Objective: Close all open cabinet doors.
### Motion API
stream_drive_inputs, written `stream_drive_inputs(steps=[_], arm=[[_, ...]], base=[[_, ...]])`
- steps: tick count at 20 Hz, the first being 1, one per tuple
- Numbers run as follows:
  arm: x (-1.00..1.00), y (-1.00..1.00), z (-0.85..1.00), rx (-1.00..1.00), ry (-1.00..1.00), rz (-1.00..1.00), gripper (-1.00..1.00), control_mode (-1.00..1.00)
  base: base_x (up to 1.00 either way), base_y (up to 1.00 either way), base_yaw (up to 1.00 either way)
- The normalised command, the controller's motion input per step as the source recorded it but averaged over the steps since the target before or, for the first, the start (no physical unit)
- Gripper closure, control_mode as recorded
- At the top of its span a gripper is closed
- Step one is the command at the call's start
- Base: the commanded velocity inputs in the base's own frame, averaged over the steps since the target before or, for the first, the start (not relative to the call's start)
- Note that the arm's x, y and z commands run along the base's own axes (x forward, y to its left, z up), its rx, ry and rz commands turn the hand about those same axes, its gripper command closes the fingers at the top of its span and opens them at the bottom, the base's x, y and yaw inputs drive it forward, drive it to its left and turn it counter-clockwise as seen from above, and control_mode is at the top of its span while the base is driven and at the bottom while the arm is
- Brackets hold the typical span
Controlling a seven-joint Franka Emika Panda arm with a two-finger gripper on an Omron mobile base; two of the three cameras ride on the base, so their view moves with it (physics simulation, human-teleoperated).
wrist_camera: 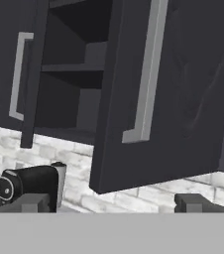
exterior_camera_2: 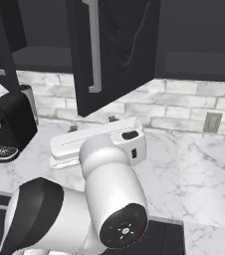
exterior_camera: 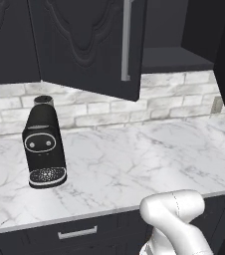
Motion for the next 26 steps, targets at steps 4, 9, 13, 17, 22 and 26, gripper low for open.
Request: stream_drive_inputs(steps=[4, 9, 13, 17, 22, 26], arm=[[0.45, 0.00, 0.21, -0.12, -0.10, 0.06, -1.00, -1.00], [0.39, 0.00, 0.13, -0.12, -0.08, 0.07, -1.00, -1.00], [0.37, 0.01, 0.01, -0.11, -0.05, 0.07, -1.00, -1.00], [0.32, 0.10, 0.04, -0.11, -0.04, 0.07, -1.00, -1.00], [0.27, 0.18, 0.13, -0.11, -0.03, 0.06, -1.00, -1.00], [0.32, 0.27, 0.03, -0.12, 0.00, 0.04, -1.00, -1.00]], base=[[0.00, 0.00, 0.00], [0.00, 0.00, 0.00], [0.00, 0.00, 0.00], [0.00, 0.00, 0.00], [0.00, 0.00, 0.00], [0.00, 0.00, 0.00]])
